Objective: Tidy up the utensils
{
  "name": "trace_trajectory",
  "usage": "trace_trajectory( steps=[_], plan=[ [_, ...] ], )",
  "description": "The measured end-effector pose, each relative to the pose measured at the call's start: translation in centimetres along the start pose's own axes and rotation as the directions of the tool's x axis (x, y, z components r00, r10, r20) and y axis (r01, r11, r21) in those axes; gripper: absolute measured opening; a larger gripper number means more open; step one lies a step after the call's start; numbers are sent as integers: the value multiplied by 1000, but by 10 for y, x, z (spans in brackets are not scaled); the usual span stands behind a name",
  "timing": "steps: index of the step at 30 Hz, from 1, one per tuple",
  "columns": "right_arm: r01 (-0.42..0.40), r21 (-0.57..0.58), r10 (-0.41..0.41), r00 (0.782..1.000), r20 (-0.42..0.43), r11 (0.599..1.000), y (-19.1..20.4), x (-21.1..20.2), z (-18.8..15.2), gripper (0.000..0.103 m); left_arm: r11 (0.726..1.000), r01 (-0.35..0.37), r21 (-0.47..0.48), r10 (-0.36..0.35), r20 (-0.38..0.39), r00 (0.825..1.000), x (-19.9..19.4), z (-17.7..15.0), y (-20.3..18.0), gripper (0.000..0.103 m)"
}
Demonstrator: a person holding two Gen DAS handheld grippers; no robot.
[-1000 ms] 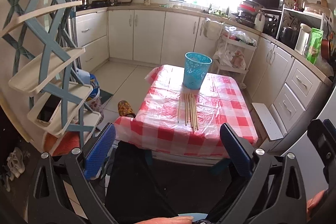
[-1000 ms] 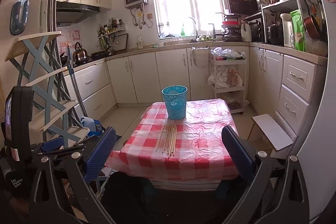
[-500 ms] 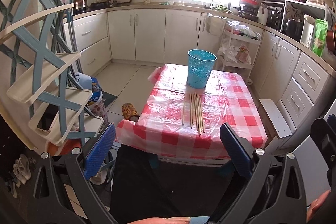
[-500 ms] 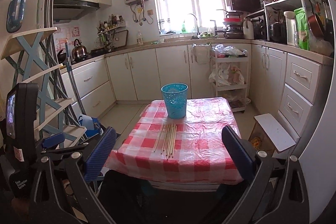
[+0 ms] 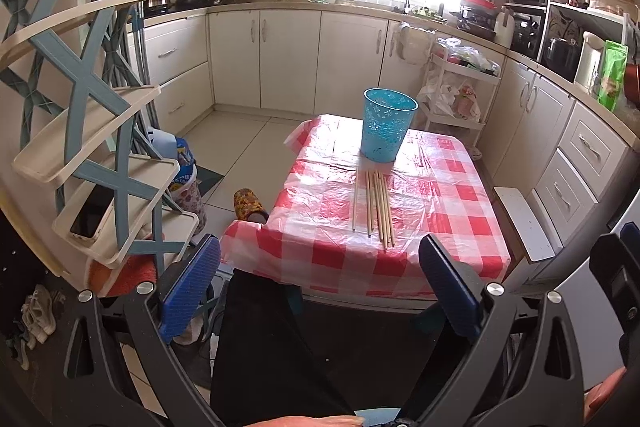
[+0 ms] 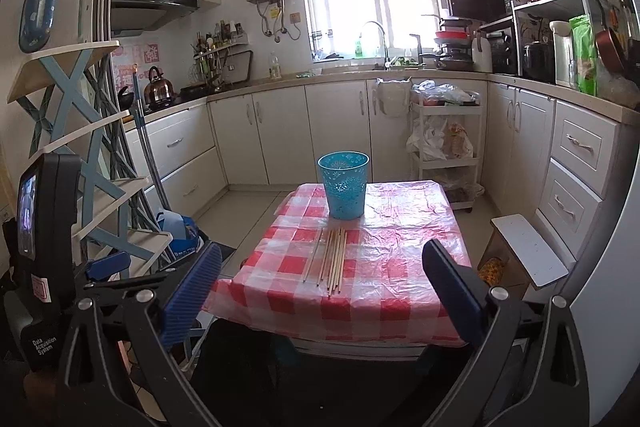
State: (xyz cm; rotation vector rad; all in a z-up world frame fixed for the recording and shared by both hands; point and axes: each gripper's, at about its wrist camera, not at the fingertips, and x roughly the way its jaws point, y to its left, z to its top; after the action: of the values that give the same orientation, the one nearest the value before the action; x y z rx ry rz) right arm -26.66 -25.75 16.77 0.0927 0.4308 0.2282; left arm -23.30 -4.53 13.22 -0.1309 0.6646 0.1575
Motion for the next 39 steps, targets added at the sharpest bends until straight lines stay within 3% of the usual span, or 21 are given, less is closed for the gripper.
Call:
trace_trajectory(
  steps=[20,25,32,36,39],
  plan=[
    [-13,-14,13,1000,10,1000,-3,-9,2,97,1000,3,-8,-3,5,1000,-9,-2,2,95],
    [-14,-23,14,1000,-4,1000,-1,1,5,97,998,56,-24,-57,-23,998,-2,-3,4,95],
    [18,-13,-19,999,-34,1000,-8,37,3,97,985,171,-41,-174,-132,976,34,-7,1,95],
    [59,17,-57,994,-98,998,-26,85,-4,97,985,155,-83,-168,-200,965,75,-10,7,95],
    [79,10,-77,984,-159,997,-37,131,-9,97,990,101,-97,-116,-161,980,104,0,17,95]
  ],
)
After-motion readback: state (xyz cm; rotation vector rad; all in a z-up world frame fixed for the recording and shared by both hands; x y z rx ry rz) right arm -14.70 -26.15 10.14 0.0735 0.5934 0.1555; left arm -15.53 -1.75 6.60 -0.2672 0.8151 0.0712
